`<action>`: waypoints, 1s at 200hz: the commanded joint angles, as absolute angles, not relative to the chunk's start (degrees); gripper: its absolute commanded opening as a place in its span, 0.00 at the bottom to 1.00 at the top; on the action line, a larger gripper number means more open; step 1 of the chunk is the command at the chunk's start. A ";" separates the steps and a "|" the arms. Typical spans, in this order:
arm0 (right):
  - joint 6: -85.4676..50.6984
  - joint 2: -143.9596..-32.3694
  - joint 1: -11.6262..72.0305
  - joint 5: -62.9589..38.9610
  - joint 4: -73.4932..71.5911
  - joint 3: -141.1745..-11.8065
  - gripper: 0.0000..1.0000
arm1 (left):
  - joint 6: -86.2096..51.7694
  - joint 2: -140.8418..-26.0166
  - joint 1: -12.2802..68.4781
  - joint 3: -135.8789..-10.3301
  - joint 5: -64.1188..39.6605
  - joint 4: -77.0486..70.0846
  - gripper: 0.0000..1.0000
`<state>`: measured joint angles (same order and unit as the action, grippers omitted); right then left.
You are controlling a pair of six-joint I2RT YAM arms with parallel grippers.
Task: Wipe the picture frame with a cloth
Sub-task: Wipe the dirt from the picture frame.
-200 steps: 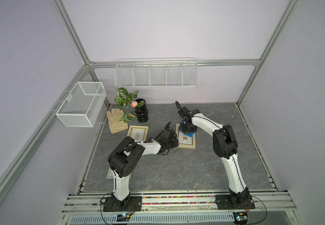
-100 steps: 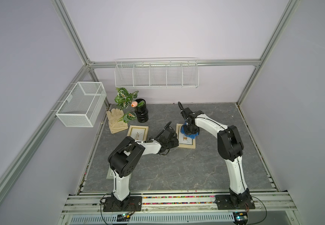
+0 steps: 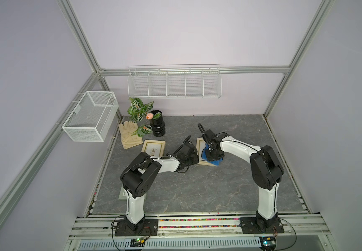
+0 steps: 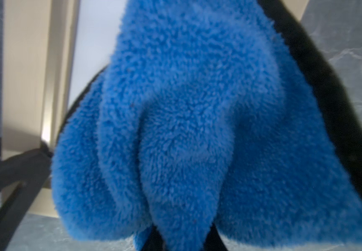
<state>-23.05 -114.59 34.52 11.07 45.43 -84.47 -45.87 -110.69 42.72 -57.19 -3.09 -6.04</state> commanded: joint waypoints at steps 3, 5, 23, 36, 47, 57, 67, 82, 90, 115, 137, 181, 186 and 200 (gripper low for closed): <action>-25.64 -119.44 36.67 4.98 45.42 -87.09 0.07 | -47.21 -118.32 42.71 -51.47 -1.76 14.19 0.31; -25.70 -119.73 36.74 4.72 45.48 -87.49 0.07 | -47.20 -118.37 42.71 -51.43 -1.71 14.16 0.31; -26.34 -121.06 37.01 4.91 45.99 -89.57 0.07 | -47.46 -118.23 42.71 -51.07 -1.63 13.98 0.31; -26.30 -120.32 36.33 7.59 46.90 -89.36 0.07 | -47.51 -118.07 42.67 -50.85 -1.59 13.95 0.31; -25.86 -119.01 35.28 9.06 47.03 -87.76 0.07 | -47.55 -117.94 42.71 -50.71 -1.51 13.88 0.31; -25.42 -117.46 33.94 10.02 46.76 -85.74 0.07 | -47.55 -117.98 42.71 -50.71 -1.59 13.82 0.31; -24.70 -116.44 32.62 11.16 46.92 -84.38 0.07 | -47.47 -118.12 42.71 -50.90 -1.77 13.75 0.31; -23.66 -115.99 31.18 12.62 47.24 -84.18 0.07 | -47.52 -118.23 42.71 -51.00 -1.86 13.71 0.31; -23.24 -116.37 30.75 12.72 47.07 -85.01 0.07 | -47.55 -118.30 42.71 -50.98 -1.93 13.61 0.31; -22.33 -121.28 29.43 13.16 48.09 -93.16 0.07 | -47.21 -118.55 42.69 -51.33 -2.17 13.79 0.31; -22.46 -126.93 28.46 13.41 50.27 -102.78 0.07 | -47.10 -118.74 42.71 -51.59 -2.22 14.08 0.31; -22.15 -135.29 30.81 11.50 54.15 -117.62 0.07 | -46.81 -119.27 42.71 -52.31 -2.21 14.57 0.31; -22.15 -136.36 31.04 11.29 54.40 -119.24 0.07 | -46.76 -119.36 42.71 -52.36 -2.21 14.54 0.31; -22.04 -138.84 31.11 12.06 57.20 -122.59 0.07 | -46.76 -119.39 42.71 -52.47 -2.29 14.76 0.31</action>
